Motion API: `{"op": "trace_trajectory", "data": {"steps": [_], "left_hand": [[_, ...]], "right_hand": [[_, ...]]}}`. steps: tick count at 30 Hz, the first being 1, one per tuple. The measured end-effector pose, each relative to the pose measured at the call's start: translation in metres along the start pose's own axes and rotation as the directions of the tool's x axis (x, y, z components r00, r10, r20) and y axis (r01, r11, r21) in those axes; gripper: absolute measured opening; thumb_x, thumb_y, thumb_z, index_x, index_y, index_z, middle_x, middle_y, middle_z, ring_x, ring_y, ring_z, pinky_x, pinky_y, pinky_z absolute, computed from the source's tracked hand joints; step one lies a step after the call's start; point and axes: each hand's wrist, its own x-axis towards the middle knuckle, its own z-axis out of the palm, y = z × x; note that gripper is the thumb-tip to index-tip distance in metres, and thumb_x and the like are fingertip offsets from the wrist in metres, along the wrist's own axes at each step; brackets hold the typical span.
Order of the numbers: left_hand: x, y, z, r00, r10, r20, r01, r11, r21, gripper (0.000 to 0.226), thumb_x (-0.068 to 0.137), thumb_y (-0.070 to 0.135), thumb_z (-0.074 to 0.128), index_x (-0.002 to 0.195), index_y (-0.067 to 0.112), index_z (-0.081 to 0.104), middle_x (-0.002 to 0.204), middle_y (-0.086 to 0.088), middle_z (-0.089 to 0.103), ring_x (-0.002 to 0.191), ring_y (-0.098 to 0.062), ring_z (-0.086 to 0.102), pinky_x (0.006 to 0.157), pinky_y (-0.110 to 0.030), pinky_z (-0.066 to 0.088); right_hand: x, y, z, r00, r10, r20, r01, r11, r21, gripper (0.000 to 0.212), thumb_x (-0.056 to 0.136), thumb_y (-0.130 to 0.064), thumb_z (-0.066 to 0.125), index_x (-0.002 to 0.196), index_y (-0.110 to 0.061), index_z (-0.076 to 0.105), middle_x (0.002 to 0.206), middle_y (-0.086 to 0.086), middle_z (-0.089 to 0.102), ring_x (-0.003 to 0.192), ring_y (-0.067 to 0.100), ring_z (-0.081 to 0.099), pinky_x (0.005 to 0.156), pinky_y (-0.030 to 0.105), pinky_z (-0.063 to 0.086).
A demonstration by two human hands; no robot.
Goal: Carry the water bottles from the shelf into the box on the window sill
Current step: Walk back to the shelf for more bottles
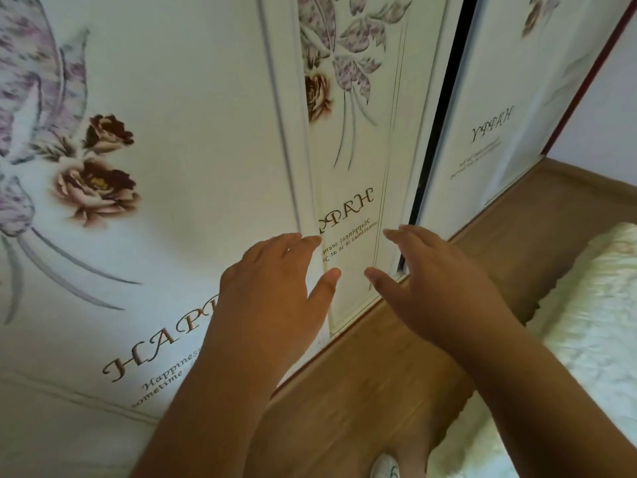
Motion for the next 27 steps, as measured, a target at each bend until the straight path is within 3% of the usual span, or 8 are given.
{"op": "trace_trajectory", "data": {"steps": [10,18,22,27], "left_hand": [[0.127,0.051,0.014,0.995,0.092,-0.032,-0.093,0.995,-0.021,0.058,0.095,0.068,0.030,0.149,0.044,0.028,0.154,0.020,0.035,0.142,-0.008,0.030,0.115,-0.038,0.031],[0.222,0.091,0.043,0.970,0.235,0.067,-0.233,0.971,-0.048,0.062,0.095,0.067,0.027,0.151,0.043,0.026,0.158,0.019,0.029,0.146,-0.009,0.026,0.117,-0.039,0.027],[0.281,0.112,0.059,0.935,0.330,0.127,-0.326,0.944,-0.058,0.073,0.086,0.073,0.015,0.153,0.044,0.022,0.161,0.018,0.024,0.149,-0.011,0.024,0.119,-0.040,0.023],[0.354,0.132,0.071,0.872,0.458,0.172,-0.448,0.889,-0.096,0.069,0.092,0.072,0.023,0.154,0.046,0.013,0.164,0.018,0.014,0.151,-0.011,0.016,0.121,-0.036,0.014]], "right_hand": [[0.106,0.058,-0.041,0.997,0.025,-0.077,-0.025,1.000,-0.004,0.072,0.091,-0.071,0.042,0.152,-0.036,0.027,0.160,-0.011,0.029,0.145,0.018,0.035,0.114,0.047,0.037],[0.161,0.110,-0.049,0.968,0.239,-0.081,-0.239,0.971,0.013,0.074,0.088,-0.074,0.041,0.152,-0.041,0.027,0.160,-0.013,0.029,0.143,0.018,0.038,0.113,0.047,0.039],[0.189,0.133,-0.054,0.915,0.387,-0.118,-0.388,0.922,0.016,0.071,0.087,-0.074,0.043,0.150,-0.042,0.028,0.160,-0.014,0.029,0.142,0.020,0.041,0.112,0.047,0.040],[0.228,0.148,-0.071,0.840,0.498,-0.217,-0.510,0.860,-0.002,0.069,0.089,-0.073,0.044,0.149,-0.042,0.030,0.159,-0.013,0.032,0.142,0.020,0.041,0.113,0.046,0.037]]}}
